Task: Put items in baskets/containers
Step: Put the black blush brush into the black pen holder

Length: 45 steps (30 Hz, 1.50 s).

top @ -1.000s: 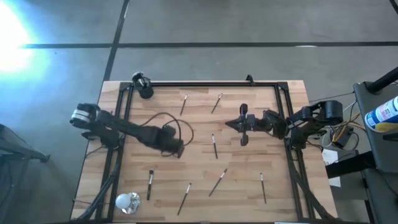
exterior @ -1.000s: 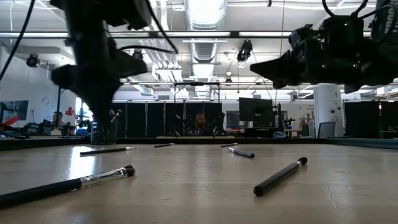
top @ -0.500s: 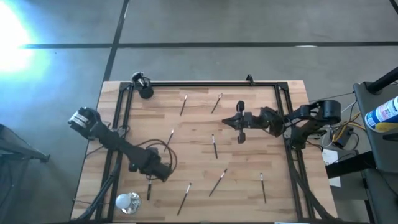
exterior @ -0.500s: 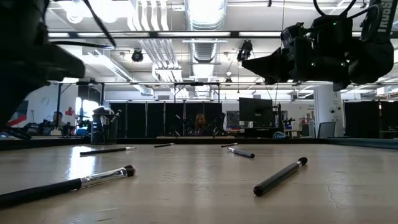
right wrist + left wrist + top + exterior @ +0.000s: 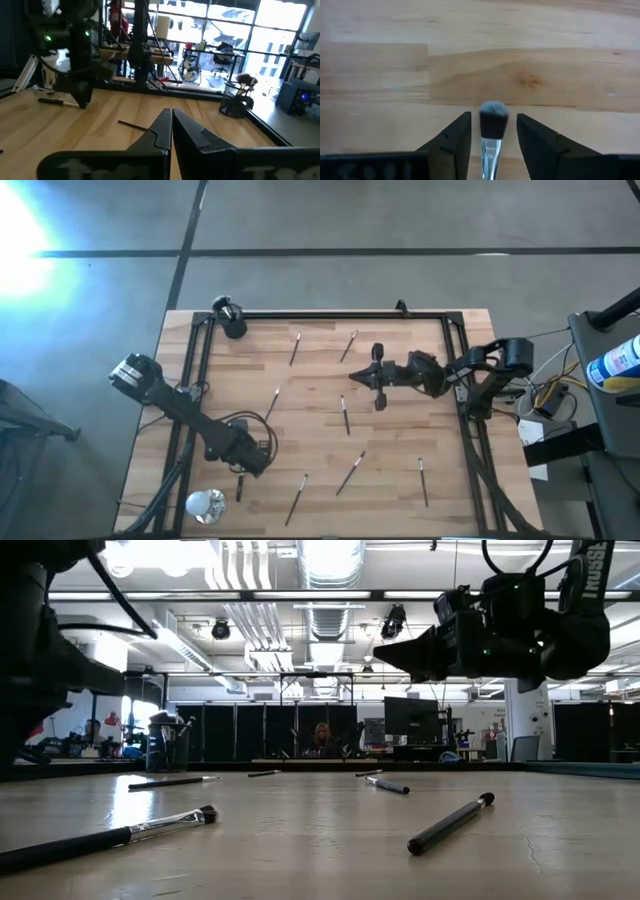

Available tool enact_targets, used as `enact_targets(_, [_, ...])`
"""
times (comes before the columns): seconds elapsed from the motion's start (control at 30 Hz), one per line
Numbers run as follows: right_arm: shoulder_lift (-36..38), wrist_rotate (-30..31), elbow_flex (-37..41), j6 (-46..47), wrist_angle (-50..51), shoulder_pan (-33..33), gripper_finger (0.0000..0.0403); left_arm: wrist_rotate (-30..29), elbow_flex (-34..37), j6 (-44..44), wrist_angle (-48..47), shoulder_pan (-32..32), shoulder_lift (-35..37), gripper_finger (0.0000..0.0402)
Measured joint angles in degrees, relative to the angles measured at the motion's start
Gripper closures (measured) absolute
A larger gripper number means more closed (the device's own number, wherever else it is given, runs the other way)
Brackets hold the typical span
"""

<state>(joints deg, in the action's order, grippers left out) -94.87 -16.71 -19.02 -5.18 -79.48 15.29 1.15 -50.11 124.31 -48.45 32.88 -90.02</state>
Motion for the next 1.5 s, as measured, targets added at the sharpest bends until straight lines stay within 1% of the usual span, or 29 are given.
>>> enact_targets(0.2, [0.81, -1.64, -0.53, -0.11, -0.13, 0.4, 0.0394, 0.17, 2.68, -0.21, 3.87, 0.02, 0.17, 0.0253])
enact_targets(0.3, [1.02, -1.79, -0.52, -0.42, -0.15, 0.6, 0.0394, 0.27, 3.37, -0.49, 4.51, 0.02, 0.28, 0.0265])
enact_targets(0.4, [1.02, -1.78, -0.53, -0.62, -0.06, 0.74, 0.0394, 0.25, 3.66, -1.24, 4.49, 0.07, 0.28, 0.0296])
enact_targets(0.6, [1.02, -1.77, -0.51, -0.65, -0.07, 0.92, 0.0394, 0.47, 3.75, -3.72, 3.59, 0.15, 0.22, 0.0385])
enact_targets(0.67, [1.02, -1.77, -0.51, -0.63, -0.06, 0.94, 0.0394, -0.17, 2.07, -5.5, 0.27, 0.15, 0.03, 0.0392])
enact_targets(0.8, [1.02, -1.75, -0.51, -0.62, -0.07, 1.05, 0.0394, -2.46, -3.73, -7.34, -12.25, 0.08, 0.63, 0.0399])
enact_targets(0.9, [1.02, -1.77, -0.57, -0.58, -0.07, 1.05, 0.0394, -5.21, -7.35, -7.23, -17.48, 0.13, 2.08, 0.04])
enact_targets(1.07, [1.02, -1.75, -0.79, 0.1, -0.08, 1.03, 0.0394, -12.4, -9.75, -6.93, -18.62, 0.17, 4.45, 0.04])
enact_targets(1.13, [1.02, -1.75, -0.78, 0.25, -0.09, 1.01, 0.0394, -19.9, -9.78, -9.09, -16.67, 0.2, 4.91, 0.0401])
enact_targets(1.23, [1.02, -1.75, -0.75, 0.25, -0.04, 1.01, 0.0394, -33.15, -8.8, -13.07, -9.89, -0.07, 6.08, 0.0401])
enact_targets(1.3, [1.02, -1.75, -0.75, 0.48, -0.07, 1.01, 0.0394, -39.66, -7.05, -17.06, -5.28, -0.84, 6.75, 0.0401])
enact_targets(1.37, [1.02, -1.75, -0.72, 0.57, -0.02, 1.01, 0.0394, -43.14, -5.0, -21.87, 0.91, -2.06, 7.3, 0.0401])
enact_targets(1.43, [1.02, -1.74, -0.72, 0.7, -0.01, 1.01, 0.0394, -45.87, -2.12, -28.45, 7.71, -3.72, 8.06, 0.0401])
enact_targets(1.5, [1.02, -1.75, -0.72, 0.69, 0.02, 1.01, 0.0394, -48.52, 1.11, -36.17, 17.1, -5.69, 8.87, 0.0401])
